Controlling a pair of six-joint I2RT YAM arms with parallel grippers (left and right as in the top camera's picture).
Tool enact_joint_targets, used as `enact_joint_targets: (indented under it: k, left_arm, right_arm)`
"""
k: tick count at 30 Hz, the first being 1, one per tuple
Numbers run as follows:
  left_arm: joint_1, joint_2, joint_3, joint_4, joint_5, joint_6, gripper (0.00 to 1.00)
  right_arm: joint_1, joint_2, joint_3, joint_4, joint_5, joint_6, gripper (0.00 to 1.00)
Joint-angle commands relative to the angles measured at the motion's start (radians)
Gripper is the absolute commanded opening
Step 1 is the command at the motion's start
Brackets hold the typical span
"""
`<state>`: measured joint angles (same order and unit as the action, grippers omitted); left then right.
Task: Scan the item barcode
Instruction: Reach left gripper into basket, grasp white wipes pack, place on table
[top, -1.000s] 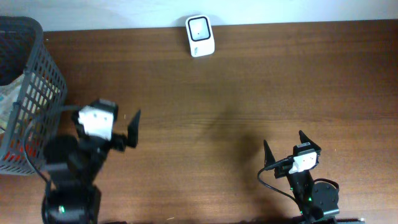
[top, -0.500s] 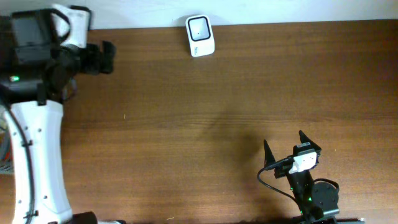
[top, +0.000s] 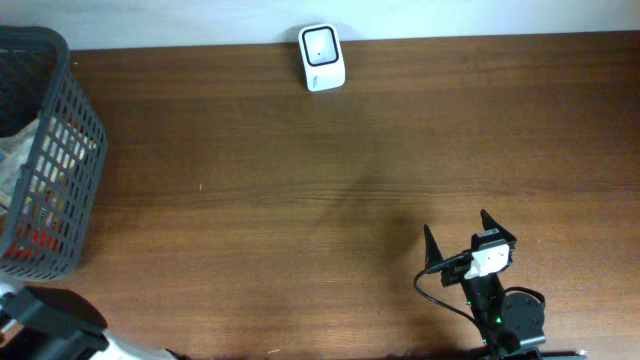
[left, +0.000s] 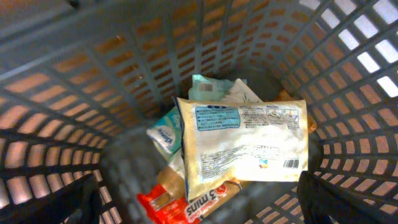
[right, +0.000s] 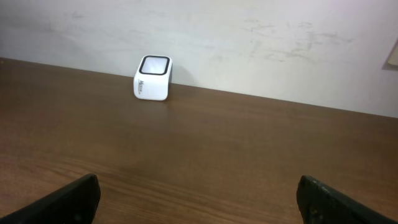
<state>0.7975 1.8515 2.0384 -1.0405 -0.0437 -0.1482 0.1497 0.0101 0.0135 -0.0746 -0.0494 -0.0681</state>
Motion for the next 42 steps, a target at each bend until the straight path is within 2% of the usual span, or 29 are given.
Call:
enact_joint_targets:
  k: [1, 7, 12, 15, 17, 18, 19, 21, 24, 31, 34, 37, 39, 42]
  left_arm:
    - [0.051, 0.097, 0.005, 0.000, 0.108, 0.063, 0.99]
    - [0.051, 0.295, 0.004, 0.052, 0.146, 0.090, 0.99]
    - [0.027, 0.439, 0.004, 0.252, 0.274, 0.120, 0.99]
    - [-0.006, 0.527, 0.004, 0.296, 0.285, 0.120, 1.00]
    - [-0.020, 0.543, 0.005, 0.304, 0.287, 0.119, 0.73]
    - [-0.021, 0.542, 0.010, 0.302, 0.289, 0.119, 0.27]
    - [-0.021, 0.539, 0.012, 0.296, 0.292, 0.119, 0.02]
    - [-0.021, 0.509, 0.012, 0.291, 0.292, 0.118, 0.00]
    - [-0.021, 0.375, 0.012, 0.293, 0.291, 0.109, 0.00]
    - [-0.021, -0.039, 0.012, 0.299, 0.298, -0.032, 0.00]
    - [-0.021, -0.216, 0.012, 0.271, 0.415, -0.088, 0.00]
    - [-0.054, -0.317, 0.012, 0.109, 0.502, -0.090, 0.00]
    - [-0.196, -0.311, -0.019, -0.035, 0.548, 0.012, 0.00]
    - [-0.449, -0.307, -0.178, -0.018, 0.533, 0.204, 0.00]
  right_arm:
    - [-0.006, -0.006, -0.008, 0.001, -0.005, -0.003, 0.99]
    - [-0.006, -0.006, -0.008, 0.001, -0.005, -0.003, 0.99]
    - [-0.006, -0.006, -0.008, 0.001, -0.005, -0.003, 0.99]
    - [-0.006, -0.006, -0.008, 0.001, -0.005, -0.003, 0.99]
    - [-0.006, -0.006, -0.008, 0.001, -0.005, -0.003, 0.99]
    - [-0.006, -0.006, -0.008, 0.001, -0.005, -0.003, 0.99]
    - [-0.006, -0.006, -0.008, 0.001, -0.005, -0.003, 0.99]
    - [-0.006, -0.006, -0.008, 0.001, -0.005, -0.003, 0.99]
    - [-0.006, -0.006, -0.008, 0.001, -0.005, -0.003, 0.99]
    - [-0.006, -0.006, -0.008, 0.001, -0.005, -0.003, 0.99]
    - [-0.006, -0.006, -0.008, 0.001, -0.005, -0.003, 0.99]
    - [-0.006, -0.006, -0.008, 0.001, -0.005, -0.003, 0.99]
    - [-0.006, -0.006, -0.008, 0.001, -0.005, -0.003, 0.99]
    - [-0.006, -0.006, -0.008, 0.001, -0.005, -0.003, 0.99]
